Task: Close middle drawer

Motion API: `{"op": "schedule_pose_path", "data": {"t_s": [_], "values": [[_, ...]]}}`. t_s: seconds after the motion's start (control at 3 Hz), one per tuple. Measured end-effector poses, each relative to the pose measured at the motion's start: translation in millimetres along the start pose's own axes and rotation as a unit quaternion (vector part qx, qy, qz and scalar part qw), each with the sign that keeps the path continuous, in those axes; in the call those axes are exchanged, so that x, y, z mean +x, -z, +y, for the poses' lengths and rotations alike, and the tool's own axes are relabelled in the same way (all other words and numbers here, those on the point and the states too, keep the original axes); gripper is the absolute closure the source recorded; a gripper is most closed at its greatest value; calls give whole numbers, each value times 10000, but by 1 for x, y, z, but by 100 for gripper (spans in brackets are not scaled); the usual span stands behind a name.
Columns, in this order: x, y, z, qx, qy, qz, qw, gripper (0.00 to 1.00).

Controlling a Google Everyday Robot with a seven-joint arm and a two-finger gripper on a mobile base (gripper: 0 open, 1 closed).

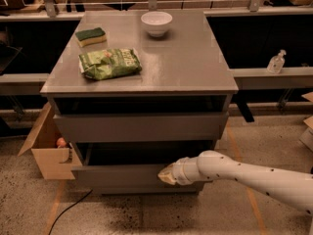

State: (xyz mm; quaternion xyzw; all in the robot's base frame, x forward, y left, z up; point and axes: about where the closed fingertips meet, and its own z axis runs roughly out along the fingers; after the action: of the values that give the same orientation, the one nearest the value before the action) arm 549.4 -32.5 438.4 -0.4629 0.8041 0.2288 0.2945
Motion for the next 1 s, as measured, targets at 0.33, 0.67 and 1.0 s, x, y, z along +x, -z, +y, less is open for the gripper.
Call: {"op": "schedule_pose_path", "data": {"t_s": [0.33, 0.67, 1.0], "values": [[-15, -3, -11, 66, 134, -94, 9998, 100], [-25, -8, -19, 77, 206, -162, 9996, 100], [-32, -15, -25, 56, 252, -214, 9994, 100]]}}
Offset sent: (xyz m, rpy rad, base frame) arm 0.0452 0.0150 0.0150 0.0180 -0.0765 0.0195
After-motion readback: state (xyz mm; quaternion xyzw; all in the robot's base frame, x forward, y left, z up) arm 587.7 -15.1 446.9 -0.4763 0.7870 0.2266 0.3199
